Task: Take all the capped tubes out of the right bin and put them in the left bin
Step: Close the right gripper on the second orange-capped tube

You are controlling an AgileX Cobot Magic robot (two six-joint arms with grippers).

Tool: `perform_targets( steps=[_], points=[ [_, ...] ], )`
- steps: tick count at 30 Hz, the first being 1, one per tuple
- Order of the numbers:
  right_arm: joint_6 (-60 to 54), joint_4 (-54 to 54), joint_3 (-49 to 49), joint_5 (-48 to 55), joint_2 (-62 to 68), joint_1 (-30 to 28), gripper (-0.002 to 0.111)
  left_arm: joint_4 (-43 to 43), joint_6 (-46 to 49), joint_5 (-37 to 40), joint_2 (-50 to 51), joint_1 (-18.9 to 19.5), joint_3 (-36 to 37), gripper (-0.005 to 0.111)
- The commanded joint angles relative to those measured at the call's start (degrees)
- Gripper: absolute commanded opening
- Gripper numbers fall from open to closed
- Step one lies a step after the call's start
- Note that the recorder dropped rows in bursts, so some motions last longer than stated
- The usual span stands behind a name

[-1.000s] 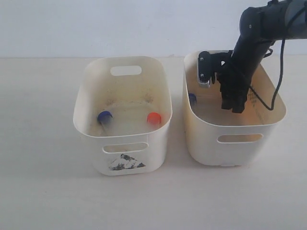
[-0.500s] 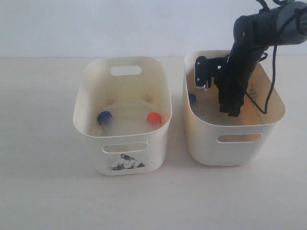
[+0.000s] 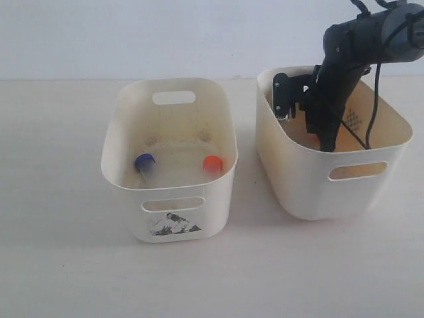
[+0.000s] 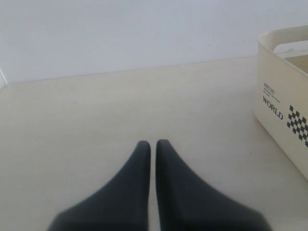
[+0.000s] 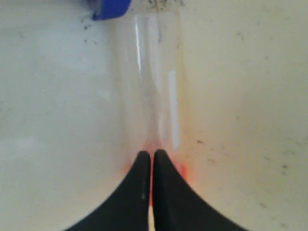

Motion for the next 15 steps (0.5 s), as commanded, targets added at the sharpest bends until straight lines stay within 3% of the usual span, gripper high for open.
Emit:
perform_targets(
  steps=[1,15],
  points=[
    [-0.19,0.11,0.84,4.41,1.71,-0.44,0.000,-0.38,-0.66,-0.86,-0.11,0.06,-0.22,0.004],
    [3.30,0.39,0.69,6.23,-5.13,-0.44,0.000,-0.38,-0.66,-0.86,-0.11,0.06,-0.22,0.004]
  ],
)
